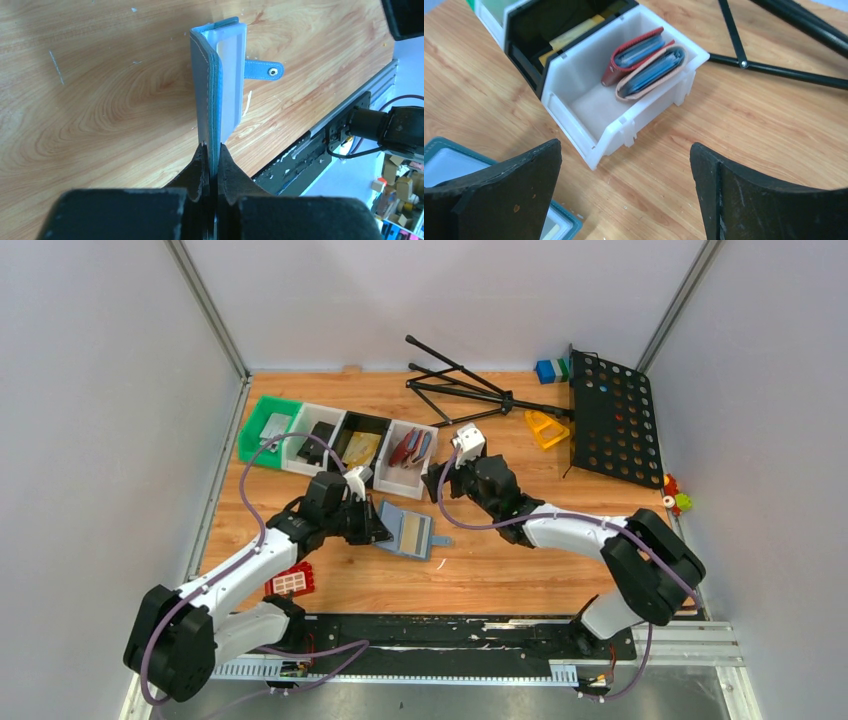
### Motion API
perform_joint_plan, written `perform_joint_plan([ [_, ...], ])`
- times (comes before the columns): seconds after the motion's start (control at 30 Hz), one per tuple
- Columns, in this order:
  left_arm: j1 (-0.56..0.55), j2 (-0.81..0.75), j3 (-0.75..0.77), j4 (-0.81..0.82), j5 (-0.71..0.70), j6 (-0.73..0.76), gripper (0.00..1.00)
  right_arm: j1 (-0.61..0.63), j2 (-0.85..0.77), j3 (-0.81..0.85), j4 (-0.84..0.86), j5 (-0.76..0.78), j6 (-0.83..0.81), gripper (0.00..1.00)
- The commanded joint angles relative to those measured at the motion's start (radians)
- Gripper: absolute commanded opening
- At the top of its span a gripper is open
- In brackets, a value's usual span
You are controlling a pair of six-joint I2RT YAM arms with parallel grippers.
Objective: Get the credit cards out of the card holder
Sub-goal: Move the storage box to the center of the board.
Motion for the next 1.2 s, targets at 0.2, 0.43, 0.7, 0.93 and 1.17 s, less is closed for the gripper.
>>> perform_joint_plan([
  [0.2, 0.006, -0.046, -0.009, 0.032, 0.029, 0.001, 0.0, -0.005, 0.154, 0.144, -0.086, 0.002, -0.002, 1.0],
  [0.43, 0.006, -0.064, 0.01, -0.006, -0.004, 0.018, 0.0, -0.007, 0.303, 0.227, -0.011, 0.036, -0.028, 1.0],
  [0.7, 0.006, -0.04, 0.03, -0.03, -0.011, 0.046, 0.0, -0.044, 0.393, 0.305, -0.041, -0.011, 0.011, 1.0],
  [0.93, 0.006, -0.041, 0.024, -0.026, -0.017, 0.049, 0.0, -0.124, 0.433, 0.343, -0.071, -0.143, 0.089, 1.0],
  [1.17, 0.006, -0.039, 0.026, -0.019, -0.017, 0.051, 0.0, -0.144, 0.448, 0.343, -0.051, -0.196, 0.111, 1.0],
])
